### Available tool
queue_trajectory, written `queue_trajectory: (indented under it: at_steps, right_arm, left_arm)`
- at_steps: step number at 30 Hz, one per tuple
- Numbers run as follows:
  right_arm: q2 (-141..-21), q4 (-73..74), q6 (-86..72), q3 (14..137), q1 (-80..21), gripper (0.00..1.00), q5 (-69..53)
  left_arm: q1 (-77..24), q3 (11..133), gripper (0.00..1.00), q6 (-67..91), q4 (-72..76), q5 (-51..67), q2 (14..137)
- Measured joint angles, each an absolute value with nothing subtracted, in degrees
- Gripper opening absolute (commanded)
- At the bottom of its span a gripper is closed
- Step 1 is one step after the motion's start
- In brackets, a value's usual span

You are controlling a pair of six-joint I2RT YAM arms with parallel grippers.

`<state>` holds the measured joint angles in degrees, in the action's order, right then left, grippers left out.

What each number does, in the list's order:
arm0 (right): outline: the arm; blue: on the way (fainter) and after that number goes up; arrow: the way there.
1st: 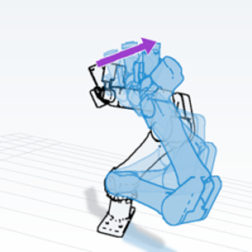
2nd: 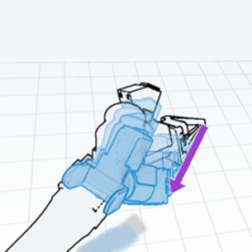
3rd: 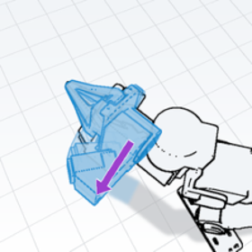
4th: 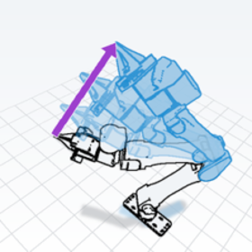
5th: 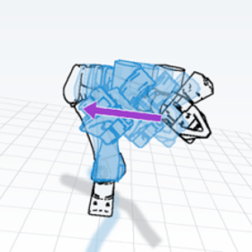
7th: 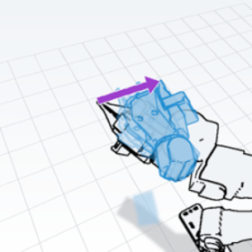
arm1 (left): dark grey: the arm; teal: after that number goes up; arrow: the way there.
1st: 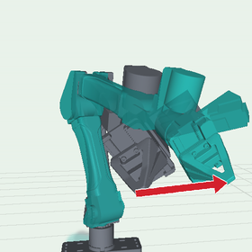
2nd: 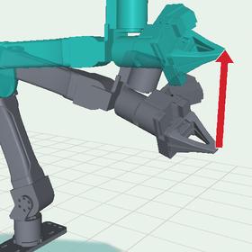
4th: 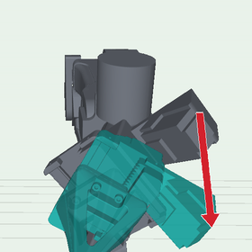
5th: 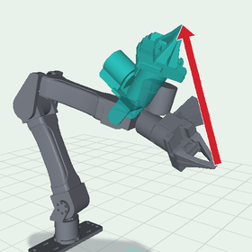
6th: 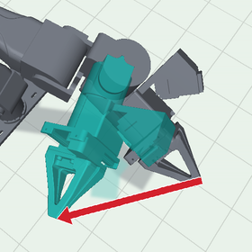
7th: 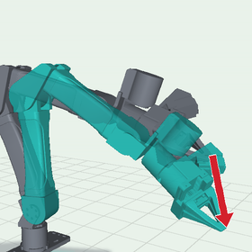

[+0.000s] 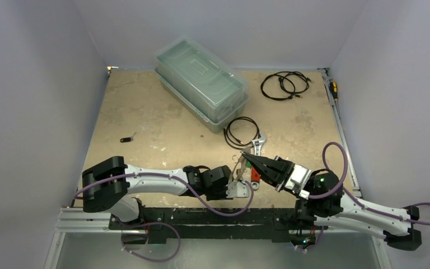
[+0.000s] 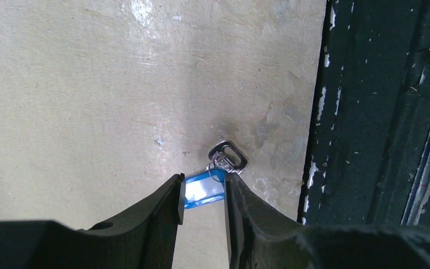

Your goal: Put the keys on the keyring

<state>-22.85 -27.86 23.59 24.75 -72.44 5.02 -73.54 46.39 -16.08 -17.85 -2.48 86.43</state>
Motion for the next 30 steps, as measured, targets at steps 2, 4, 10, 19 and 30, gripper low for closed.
queue_trajectory:
  at_steps: [2,4,10,19,30]
  right_arm:
    - [-22.9,-27.8,23.6,24.8,-72.4,0.0,5.0]
    - [-22.8,-27.6,23.5,24.8,-72.4,0.0,5.0]
    - [-22.4,-27.4,23.4,24.8,-72.4,0.0,5.0]
    - [-21.8,-27.3,23.1,24.8,-72.4,0.0,5.0]
    - [-21.6,-27.2,22.9,24.8,-72.5,0.0,5.0]
  left_arm:
    - [-73.2,46.4,0.32,-16.2,-17.1,-1.8,87.3]
    - [-73.1,46.4,0.33,-16.4,-16.6,-1.0,88.1]
    - [-72.8,46.6,0.32,-17.5,-15.7,1.0,89.7]
    - [-72.8,49.0,0.0,-18.3,-15.3,1.5,92.7]
    - [-72.8,49.5,0.0,-19.1,-16.7,2.4,91.8]
